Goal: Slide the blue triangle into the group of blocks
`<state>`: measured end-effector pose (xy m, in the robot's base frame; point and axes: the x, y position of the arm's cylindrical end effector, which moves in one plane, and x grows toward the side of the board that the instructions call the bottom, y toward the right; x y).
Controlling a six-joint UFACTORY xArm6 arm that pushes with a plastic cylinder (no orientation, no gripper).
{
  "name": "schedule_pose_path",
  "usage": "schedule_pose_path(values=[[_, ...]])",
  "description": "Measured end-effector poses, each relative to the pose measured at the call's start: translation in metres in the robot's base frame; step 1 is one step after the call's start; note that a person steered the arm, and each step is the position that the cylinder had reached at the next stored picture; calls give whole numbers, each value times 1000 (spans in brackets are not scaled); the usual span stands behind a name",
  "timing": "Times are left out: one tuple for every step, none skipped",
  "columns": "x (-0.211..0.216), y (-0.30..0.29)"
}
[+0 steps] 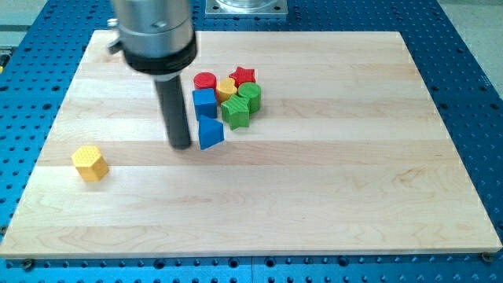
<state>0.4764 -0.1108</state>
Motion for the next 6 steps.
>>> schedule_pose_path(values=[[2, 25], [1, 50], [-4, 55], [-16, 55], [-25, 55], [-10, 55]])
